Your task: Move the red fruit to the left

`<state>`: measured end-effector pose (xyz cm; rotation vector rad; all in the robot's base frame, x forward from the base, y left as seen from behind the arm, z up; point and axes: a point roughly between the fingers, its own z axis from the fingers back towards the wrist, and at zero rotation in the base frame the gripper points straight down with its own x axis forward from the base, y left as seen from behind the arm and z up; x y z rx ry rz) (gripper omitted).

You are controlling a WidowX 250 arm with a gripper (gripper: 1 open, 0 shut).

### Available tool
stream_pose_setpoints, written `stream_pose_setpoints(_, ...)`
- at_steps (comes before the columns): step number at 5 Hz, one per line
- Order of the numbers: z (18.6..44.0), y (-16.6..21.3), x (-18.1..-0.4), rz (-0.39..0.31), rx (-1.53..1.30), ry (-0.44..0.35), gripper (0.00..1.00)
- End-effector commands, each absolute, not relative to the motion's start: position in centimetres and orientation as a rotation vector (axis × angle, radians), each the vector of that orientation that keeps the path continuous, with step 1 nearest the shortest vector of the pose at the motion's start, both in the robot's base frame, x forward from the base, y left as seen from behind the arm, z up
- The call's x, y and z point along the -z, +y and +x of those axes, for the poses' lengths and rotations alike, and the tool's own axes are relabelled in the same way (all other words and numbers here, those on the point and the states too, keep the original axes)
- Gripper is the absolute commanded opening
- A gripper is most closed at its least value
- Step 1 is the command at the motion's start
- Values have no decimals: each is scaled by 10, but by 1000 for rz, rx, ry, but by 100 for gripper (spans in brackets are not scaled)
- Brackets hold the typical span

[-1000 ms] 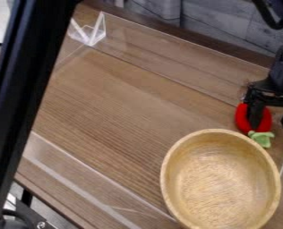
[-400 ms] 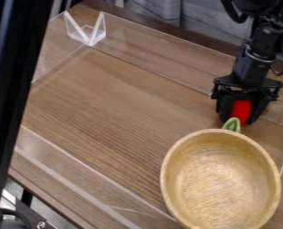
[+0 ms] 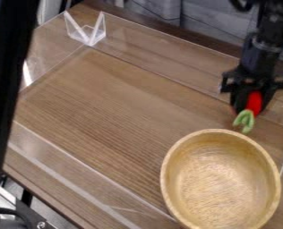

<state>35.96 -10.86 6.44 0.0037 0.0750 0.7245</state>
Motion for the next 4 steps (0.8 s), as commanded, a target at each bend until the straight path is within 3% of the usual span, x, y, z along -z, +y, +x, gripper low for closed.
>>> stream_pose_setpoints(1,360,-102,-131,-104,-781,-7,0)
stream_pose_setpoints(2,354,-79,-162,-157,-853,-14,0)
stream_pose_setpoints(4,348,-66,-183,-190,-869,-5,0)
